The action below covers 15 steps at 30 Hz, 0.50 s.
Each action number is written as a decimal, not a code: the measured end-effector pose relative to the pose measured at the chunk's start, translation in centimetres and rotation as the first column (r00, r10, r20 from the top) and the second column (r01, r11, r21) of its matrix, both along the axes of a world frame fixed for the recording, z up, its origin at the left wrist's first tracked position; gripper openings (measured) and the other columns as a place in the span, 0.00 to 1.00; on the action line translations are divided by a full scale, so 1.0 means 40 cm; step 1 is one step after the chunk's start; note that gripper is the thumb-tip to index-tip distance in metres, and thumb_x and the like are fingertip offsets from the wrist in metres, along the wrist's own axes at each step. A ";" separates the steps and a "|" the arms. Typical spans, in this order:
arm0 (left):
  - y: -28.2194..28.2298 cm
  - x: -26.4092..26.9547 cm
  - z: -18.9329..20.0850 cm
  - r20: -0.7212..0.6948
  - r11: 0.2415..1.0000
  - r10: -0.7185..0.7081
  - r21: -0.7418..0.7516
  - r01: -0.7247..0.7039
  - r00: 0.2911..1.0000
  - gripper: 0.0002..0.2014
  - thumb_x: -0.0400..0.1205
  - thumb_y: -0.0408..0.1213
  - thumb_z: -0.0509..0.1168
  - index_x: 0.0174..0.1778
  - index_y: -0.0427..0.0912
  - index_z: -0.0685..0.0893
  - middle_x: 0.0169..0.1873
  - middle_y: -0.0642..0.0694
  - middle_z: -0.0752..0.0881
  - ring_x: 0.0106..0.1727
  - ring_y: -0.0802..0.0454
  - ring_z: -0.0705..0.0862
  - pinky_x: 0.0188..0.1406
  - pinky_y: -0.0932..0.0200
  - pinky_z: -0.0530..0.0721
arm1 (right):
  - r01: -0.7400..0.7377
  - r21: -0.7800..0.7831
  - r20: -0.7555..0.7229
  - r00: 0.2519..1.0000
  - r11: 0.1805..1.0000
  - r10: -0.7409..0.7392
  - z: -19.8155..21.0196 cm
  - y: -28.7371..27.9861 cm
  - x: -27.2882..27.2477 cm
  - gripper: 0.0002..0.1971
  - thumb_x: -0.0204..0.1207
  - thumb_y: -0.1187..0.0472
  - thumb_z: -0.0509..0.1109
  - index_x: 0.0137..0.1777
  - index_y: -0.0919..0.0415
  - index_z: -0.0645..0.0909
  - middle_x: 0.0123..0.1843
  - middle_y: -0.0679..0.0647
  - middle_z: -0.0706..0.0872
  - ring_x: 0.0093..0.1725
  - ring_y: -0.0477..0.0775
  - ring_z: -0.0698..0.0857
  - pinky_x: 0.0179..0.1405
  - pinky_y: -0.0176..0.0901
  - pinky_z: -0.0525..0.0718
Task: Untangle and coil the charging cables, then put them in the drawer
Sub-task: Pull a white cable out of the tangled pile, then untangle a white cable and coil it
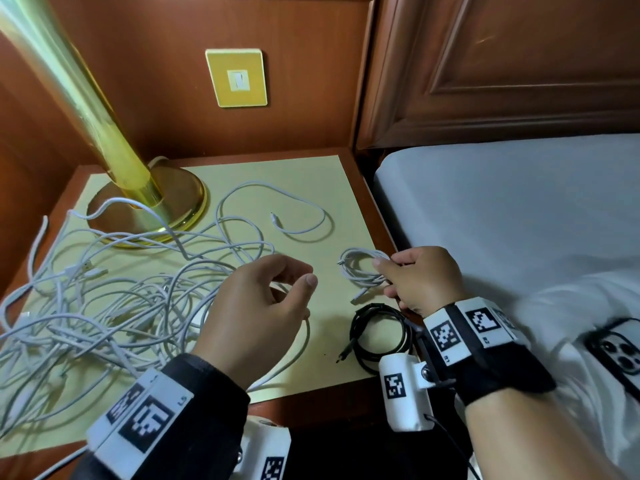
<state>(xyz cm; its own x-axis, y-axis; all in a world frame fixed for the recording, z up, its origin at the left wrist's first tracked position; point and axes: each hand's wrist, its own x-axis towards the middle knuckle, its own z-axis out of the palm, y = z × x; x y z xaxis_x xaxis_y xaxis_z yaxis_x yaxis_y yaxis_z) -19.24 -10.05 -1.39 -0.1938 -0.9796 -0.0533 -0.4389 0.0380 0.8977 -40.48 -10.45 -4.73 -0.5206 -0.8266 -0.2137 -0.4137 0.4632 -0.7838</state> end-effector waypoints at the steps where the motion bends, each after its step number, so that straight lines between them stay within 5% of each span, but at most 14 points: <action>1: 0.004 0.002 0.006 -0.002 1.000 -0.002 -0.002 0.002 1.000 0.02 0.83 0.45 0.70 0.45 0.55 0.88 0.39 0.62 0.89 0.34 0.61 0.90 0.48 0.40 0.90 | -0.002 0.000 -0.013 1.000 1.000 0.002 0.004 0.003 0.003 0.20 0.76 0.49 0.77 0.39 0.69 0.86 0.32 0.66 0.89 0.34 0.66 0.89 0.45 0.68 0.90; 5: 0.033 0.016 0.029 -0.030 1.000 -0.017 -0.021 0.016 0.999 0.02 0.83 0.43 0.70 0.46 0.53 0.88 0.39 0.58 0.89 0.34 0.60 0.90 0.47 0.40 0.90 | -0.020 0.024 -0.075 0.997 1.000 0.022 0.027 0.021 0.012 0.29 0.78 0.42 0.72 0.49 0.75 0.86 0.43 0.74 0.87 0.31 0.62 0.78 0.46 0.65 0.88; 8: 0.068 0.034 0.049 -0.040 0.998 -0.044 -0.045 0.042 0.998 0.03 0.84 0.44 0.70 0.47 0.53 0.88 0.39 0.57 0.89 0.34 0.59 0.91 0.43 0.40 0.90 | -0.032 0.012 -0.115 0.993 0.999 0.033 0.049 0.045 0.017 0.27 0.81 0.43 0.70 0.51 0.74 0.86 0.44 0.73 0.88 0.38 0.74 0.85 0.46 0.64 0.88; 11: 0.117 0.055 0.059 -0.052 0.996 -0.059 -0.066 0.056 0.997 0.03 0.84 0.43 0.70 0.47 0.52 0.89 0.39 0.56 0.89 0.35 0.58 0.91 0.43 0.40 0.90 | -0.048 0.001 -0.137 0.989 0.999 0.047 0.052 0.087 0.028 0.25 0.82 0.47 0.69 0.52 0.74 0.86 0.44 0.73 0.88 0.46 0.74 0.87 0.48 0.63 0.87; 15: 0.180 0.090 0.063 -0.017 0.993 -0.067 -0.100 0.065 0.998 0.03 0.84 0.41 0.69 0.46 0.52 0.88 0.39 0.56 0.89 0.34 0.58 0.91 0.42 0.40 0.90 | -0.054 -0.105 -0.195 0.980 0.993 0.033 0.077 0.144 0.043 0.15 0.83 0.52 0.69 0.51 0.65 0.88 0.43 0.59 0.90 0.44 0.60 0.86 0.46 0.47 0.83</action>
<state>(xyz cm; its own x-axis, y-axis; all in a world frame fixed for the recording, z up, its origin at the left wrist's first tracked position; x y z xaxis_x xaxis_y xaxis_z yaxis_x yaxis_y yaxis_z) -15.66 -2.84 1.12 -0.2586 -0.9648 0.0481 -0.4140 0.1556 0.8969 -38.74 -4.69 -1.64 -0.5064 -0.8621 -0.0203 -0.5798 0.3579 -0.7319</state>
